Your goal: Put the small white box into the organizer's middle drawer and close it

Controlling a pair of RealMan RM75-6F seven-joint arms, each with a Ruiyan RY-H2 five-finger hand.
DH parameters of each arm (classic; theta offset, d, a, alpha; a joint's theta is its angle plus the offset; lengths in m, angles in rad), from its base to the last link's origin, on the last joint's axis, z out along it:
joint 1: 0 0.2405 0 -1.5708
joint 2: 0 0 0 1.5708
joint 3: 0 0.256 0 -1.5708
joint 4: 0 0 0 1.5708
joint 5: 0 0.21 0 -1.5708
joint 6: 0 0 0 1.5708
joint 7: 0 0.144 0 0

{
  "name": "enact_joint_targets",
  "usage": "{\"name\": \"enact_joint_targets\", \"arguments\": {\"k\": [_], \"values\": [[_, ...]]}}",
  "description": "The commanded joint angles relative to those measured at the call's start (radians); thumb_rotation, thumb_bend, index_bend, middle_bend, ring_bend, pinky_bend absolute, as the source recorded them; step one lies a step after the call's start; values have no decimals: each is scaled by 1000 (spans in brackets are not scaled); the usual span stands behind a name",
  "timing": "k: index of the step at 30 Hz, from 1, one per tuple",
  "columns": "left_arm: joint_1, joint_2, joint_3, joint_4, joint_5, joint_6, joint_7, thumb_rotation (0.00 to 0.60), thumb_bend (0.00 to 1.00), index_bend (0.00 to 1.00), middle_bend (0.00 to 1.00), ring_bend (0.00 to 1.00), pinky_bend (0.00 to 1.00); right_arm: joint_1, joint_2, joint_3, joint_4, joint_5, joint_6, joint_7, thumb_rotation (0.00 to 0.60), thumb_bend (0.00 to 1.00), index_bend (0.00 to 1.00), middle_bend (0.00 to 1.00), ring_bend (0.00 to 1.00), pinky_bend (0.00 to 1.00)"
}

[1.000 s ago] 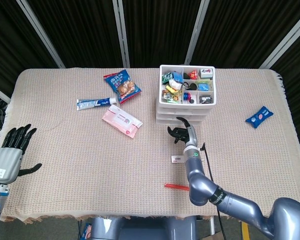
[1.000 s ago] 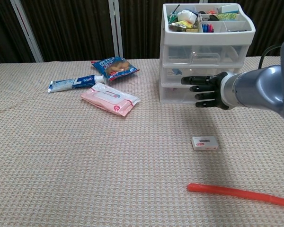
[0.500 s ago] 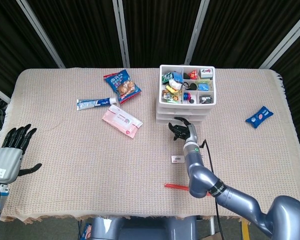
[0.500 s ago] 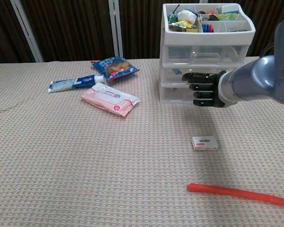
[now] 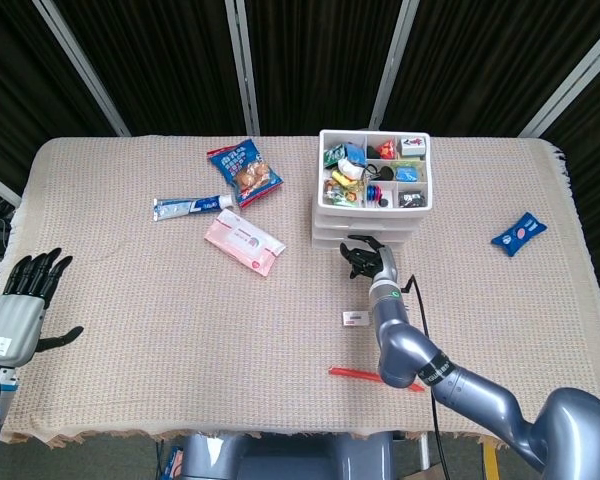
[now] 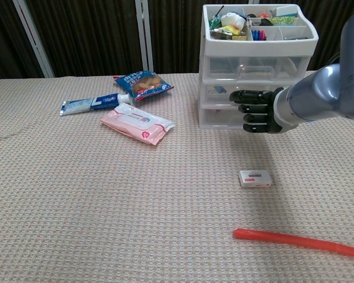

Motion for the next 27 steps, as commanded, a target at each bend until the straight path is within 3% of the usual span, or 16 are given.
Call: {"name": "enact_joint_targets", "arguments": {"k": [1, 12, 27], "values": [[-1, 0, -1, -1, -3, -2, -1, 600, 7, 6, 0, 0, 0, 2, 1, -2, 3, 5, -2, -5, 600, 283, 376, 792, 824, 733], [-2, 0, 0, 0, -1, -2, 0, 600, 7, 7, 0, 0, 0, -6, 7, -15, -33, 11, -3, -11, 600, 283, 385, 792, 824, 734], [-1, -3, 5, -4, 3, -4, 13, 600, 8, 10, 0, 0, 0, -83, 56, -58, -170, -18, 33, 3, 600, 285, 388, 792, 824, 733]]}}
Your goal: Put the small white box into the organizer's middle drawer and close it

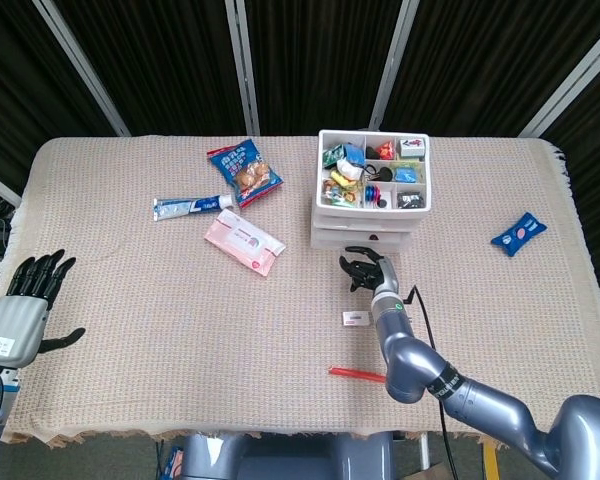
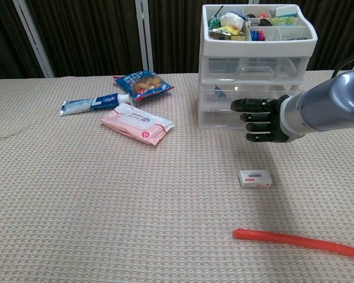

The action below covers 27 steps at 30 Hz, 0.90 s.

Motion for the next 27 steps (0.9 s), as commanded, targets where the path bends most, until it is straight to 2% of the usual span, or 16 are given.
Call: {"name": "enact_joint_targets", "arguments": {"k": [1, 8, 13, 15, 20, 22, 27], "values": [[0, -1, 0, 0, 0, 1, 2, 600, 8, 10, 0, 0, 0, -20, 16, -13, -36, -10, 9, 3, 600, 285, 388, 792, 824, 733], [3, -4, 1, 0, 2, 7, 9, 600, 7, 11, 0, 0, 0, -57, 45, -38, -131, -48, 31, 11, 600, 285, 374, 790, 818, 733], [6, -4, 3, 1, 9, 14, 10, 600, 7, 12, 0, 0, 0, -98, 74, -103, -238, -199, 90, 8, 600, 284, 346, 778, 805, 733], [7, -4, 4, 2, 14, 19, 10, 600, 7, 12, 0, 0, 0, -110, 87, -147, -263, -303, 132, -12, 600, 285, 319, 771, 800, 733], [12, -5, 7, 7, 25, 33, 16, 600, 7, 12, 0, 0, 0, -113, 124, -244, -259, -483, 207, -104, 600, 285, 211, 763, 795, 733], [12, -7, 7, 7, 27, 34, 17, 600, 7, 13, 0, 0, 0, -110, 140, -265, -255, -511, 220, -141, 600, 285, 167, 761, 795, 733], [12, -10, 8, 10, 29, 35, 24, 600, 7, 13, 0, 0, 0, -94, 169, -311, -227, -580, 268, -240, 600, 285, 154, 761, 795, 733]]}}
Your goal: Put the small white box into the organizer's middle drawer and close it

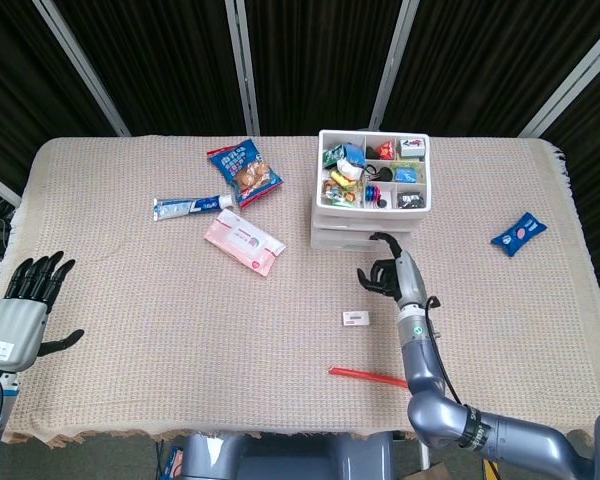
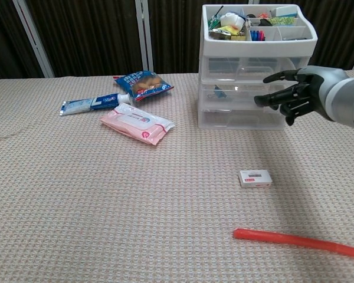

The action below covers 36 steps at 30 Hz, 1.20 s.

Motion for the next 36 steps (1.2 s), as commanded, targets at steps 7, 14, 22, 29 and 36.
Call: {"name": "enact_joint_targets", "arguments": {"k": [7, 14, 22, 29, 36], "values": [[1, -2, 0, 0, -2, 0, 4, 600, 7, 13, 0, 0, 0, 20, 18, -51, 66, -46, 66, -117, 600, 285, 180, 761, 795, 733], [0, 0, 0, -1, -2, -2, -1, 600, 7, 13, 0, 0, 0, 32, -5, -32, 117, -3, 50, -131, 600, 285, 236, 760, 795, 733], [-1, 1, 0, -1, 0, -4, -5, 600, 7, 13, 0, 0, 0, 35, -25, -28, 137, 4, 45, -133, 600, 285, 255, 761, 795, 733], [-1, 0, 0, -1, -3, -6, -2, 600, 6, 13, 0, 0, 0, 36, -37, -24, 159, 15, 36, -137, 600, 285, 302, 761, 795, 733], [-1, 1, -1, -4, -10, -10, -1, 600, 8, 17, 0, 0, 0, 42, -57, -17, 198, 40, 16, -141, 600, 284, 370, 761, 795, 733]]}}
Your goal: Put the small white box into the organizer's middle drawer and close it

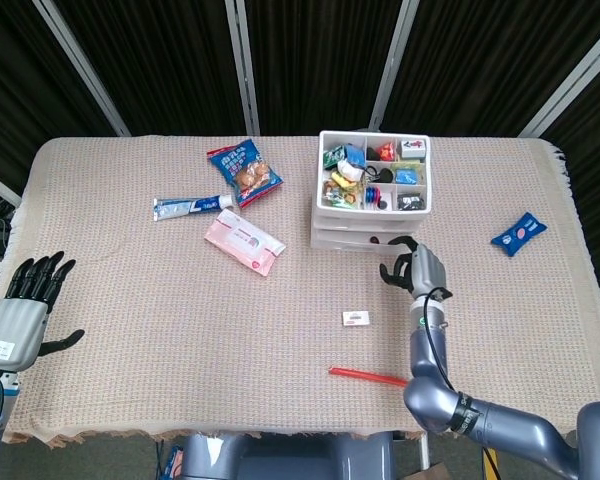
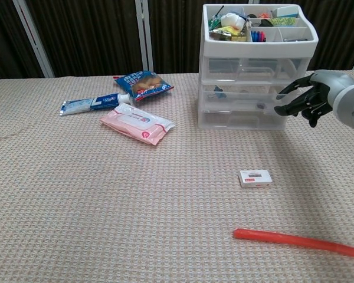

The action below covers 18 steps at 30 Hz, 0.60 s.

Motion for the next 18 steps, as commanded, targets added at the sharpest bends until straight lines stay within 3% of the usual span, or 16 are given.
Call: {"name": "enact_joint_targets", "arguments": {"k": [1, 18], "values": [[-1, 0, 0, 0, -2, -2, 1, 600, 8, 17, 0, 0, 0, 2, -7, 1, 12, 6, -7, -5, 600, 284, 377, 761, 795, 733], [1, 0, 1, -5, 1, 0, 7, 600, 7, 23, 0, 0, 0, -52, 39, -14, -87, -31, 17, 15, 600, 285, 416, 760, 795, 733]]}}
